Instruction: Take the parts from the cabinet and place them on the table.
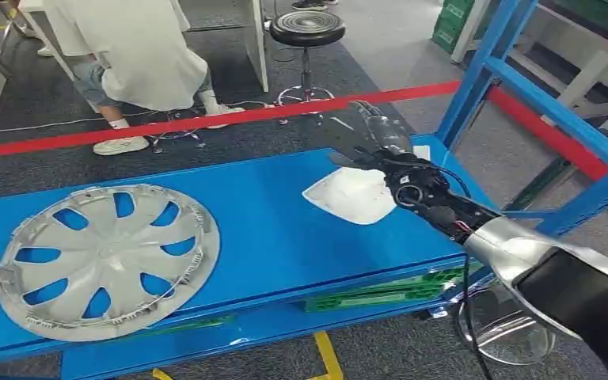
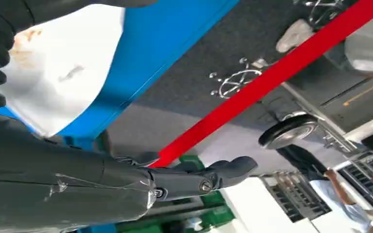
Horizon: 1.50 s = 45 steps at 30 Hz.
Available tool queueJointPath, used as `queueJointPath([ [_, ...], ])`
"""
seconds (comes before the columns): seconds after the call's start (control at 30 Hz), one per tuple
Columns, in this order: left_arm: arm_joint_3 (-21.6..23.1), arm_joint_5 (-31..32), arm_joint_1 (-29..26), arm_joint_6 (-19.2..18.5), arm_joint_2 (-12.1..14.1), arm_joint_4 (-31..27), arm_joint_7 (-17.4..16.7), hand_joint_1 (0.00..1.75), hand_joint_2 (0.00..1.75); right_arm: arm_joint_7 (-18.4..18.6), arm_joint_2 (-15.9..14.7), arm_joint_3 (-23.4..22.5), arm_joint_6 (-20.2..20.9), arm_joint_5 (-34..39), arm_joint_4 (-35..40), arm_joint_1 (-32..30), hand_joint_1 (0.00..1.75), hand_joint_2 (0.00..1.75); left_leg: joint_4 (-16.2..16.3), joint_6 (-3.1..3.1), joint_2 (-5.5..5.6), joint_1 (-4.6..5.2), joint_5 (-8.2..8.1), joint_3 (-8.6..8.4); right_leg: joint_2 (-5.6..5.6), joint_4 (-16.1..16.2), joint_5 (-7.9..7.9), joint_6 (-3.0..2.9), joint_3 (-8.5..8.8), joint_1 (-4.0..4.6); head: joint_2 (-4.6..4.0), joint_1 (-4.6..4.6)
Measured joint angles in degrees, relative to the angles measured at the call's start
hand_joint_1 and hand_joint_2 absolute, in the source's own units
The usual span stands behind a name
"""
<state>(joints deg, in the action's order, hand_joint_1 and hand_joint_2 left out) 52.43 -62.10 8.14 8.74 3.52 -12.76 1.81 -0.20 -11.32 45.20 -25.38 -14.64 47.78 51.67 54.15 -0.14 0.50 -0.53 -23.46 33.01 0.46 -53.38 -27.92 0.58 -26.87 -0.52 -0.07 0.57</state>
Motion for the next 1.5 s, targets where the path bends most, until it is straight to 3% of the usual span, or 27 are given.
queueJointPath([
  [0.33,0.37,0.46,0.22,-0.04,0.07,0.00,-1.14,0.00,0.00,-1.97,3.47,-0.09,2.10,5.33,-3.21,0.03,0.00,1.75,0.00,0.00,-0.01,0.01,0.00,0.00,-0.01,0.00,0.00,0.00,-0.01,-0.01,0.00,-0.02],
  [0.67,1.03,0.26,0.37,-0.07,0.04,0.00,-1.14,0.00,0.00,-2.10,6.21,0.28,0.57,2.51,-4.00,-0.42,0.00,1.75,-0.01,0.00,-0.01,0.00,0.00,-0.01,-0.01,0.00,-0.01,-0.01,-0.01,0.00,0.00,-0.04],
  [0.97,1.03,-0.66,0.44,0.20,0.04,0.00,-0.59,0.00,0.00,-0.46,10.71,2.21,-2.10,-1.36,-3.08,-6.15,0.00,1.75,-0.04,-0.01,-0.04,-0.01,0.00,0.00,0.06,0.00,-0.04,-0.06,-0.05,0.00,0.00,-0.02],
  [1.5,1.05,-0.94,0.18,0.52,0.04,0.00,-0.57,0.00,0.00,2.01,11.25,2.80,-5.20,-2.30,3.35,-11.83,0.00,1.75,-0.04,-0.01,-0.08,0.00,-0.01,-0.01,0.09,0.01,-0.04,-0.07,-0.13,-0.02,0.00,0.02],
])
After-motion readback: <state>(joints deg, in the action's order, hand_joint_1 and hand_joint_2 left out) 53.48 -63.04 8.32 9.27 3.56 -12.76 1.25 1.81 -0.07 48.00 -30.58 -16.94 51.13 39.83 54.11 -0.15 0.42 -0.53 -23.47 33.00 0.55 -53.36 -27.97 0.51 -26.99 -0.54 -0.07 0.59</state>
